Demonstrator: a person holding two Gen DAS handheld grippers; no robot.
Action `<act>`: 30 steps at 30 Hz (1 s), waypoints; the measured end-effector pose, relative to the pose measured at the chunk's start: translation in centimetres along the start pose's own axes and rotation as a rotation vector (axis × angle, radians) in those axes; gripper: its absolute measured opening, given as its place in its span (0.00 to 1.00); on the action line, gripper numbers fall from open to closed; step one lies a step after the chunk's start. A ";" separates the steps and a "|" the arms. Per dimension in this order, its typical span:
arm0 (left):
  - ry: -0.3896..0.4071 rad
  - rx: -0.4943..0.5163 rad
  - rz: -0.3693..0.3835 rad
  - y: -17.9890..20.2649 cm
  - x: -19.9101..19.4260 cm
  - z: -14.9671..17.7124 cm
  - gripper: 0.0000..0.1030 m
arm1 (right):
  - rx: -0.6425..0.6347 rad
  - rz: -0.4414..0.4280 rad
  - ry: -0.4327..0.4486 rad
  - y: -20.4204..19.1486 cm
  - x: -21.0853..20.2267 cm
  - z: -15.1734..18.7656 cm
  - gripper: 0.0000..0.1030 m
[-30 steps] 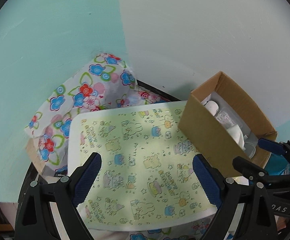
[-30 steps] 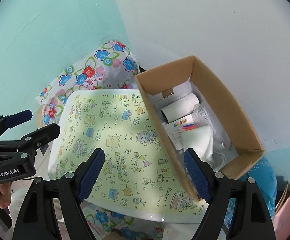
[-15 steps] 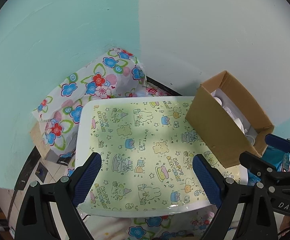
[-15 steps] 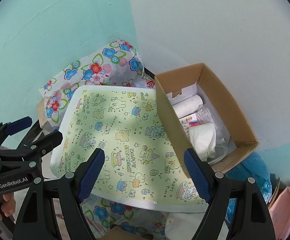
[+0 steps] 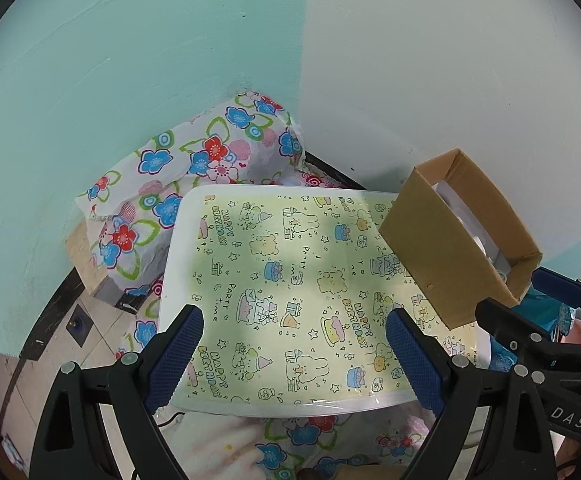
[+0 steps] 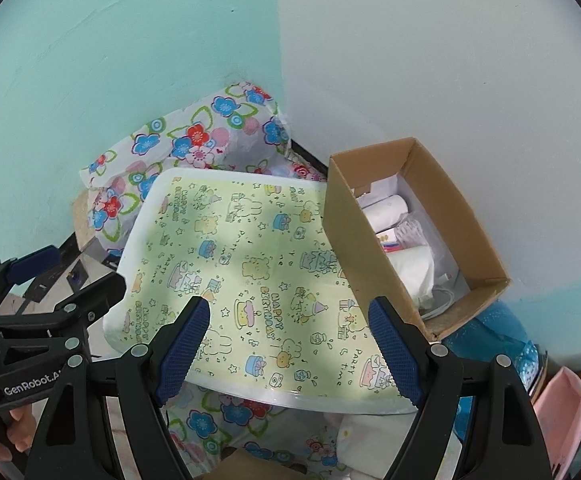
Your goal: Organize objects
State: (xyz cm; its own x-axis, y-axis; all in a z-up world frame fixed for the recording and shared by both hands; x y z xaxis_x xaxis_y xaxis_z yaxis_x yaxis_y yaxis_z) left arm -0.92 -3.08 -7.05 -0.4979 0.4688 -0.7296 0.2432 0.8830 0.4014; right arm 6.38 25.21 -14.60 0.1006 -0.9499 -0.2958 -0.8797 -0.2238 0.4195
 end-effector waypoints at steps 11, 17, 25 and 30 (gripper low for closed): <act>0.015 -0.007 -0.016 0.1 -0.2 0.0 0.91 | -0.012 0.089 0.056 0.8 -0.5 -0.3 0.82; 0.026 -0.011 -0.005 0.5 -0.2 -0.3 0.91 | -0.003 0.075 0.045 1.5 0.0 -0.1 0.82; 0.026 0.000 -0.006 1.6 -0.2 -1.0 0.91 | 0.007 0.056 0.044 2.7 -0.1 -0.2 0.82; 0.019 0.014 -0.014 2.5 0.0 -1.4 0.91 | 0.022 0.048 0.039 3.7 -0.1 -0.4 0.82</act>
State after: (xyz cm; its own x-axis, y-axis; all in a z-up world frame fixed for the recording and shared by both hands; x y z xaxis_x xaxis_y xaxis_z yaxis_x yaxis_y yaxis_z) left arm -1.49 -0.87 -5.25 -0.5169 0.4559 -0.7245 0.2479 0.8898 0.3831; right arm 3.30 24.43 -12.70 0.0754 -0.9675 -0.2414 -0.8940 -0.1728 0.4133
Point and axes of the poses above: each gripper's, at about its wrist camera, not at the fingertips, and x roughly the way its jaws point, y to its right, z to its underside, the point moved 10 cm from there along x, roughly the way its jaws point, and after that the axes turned 9 degrees about x, right-handed, at the moved point
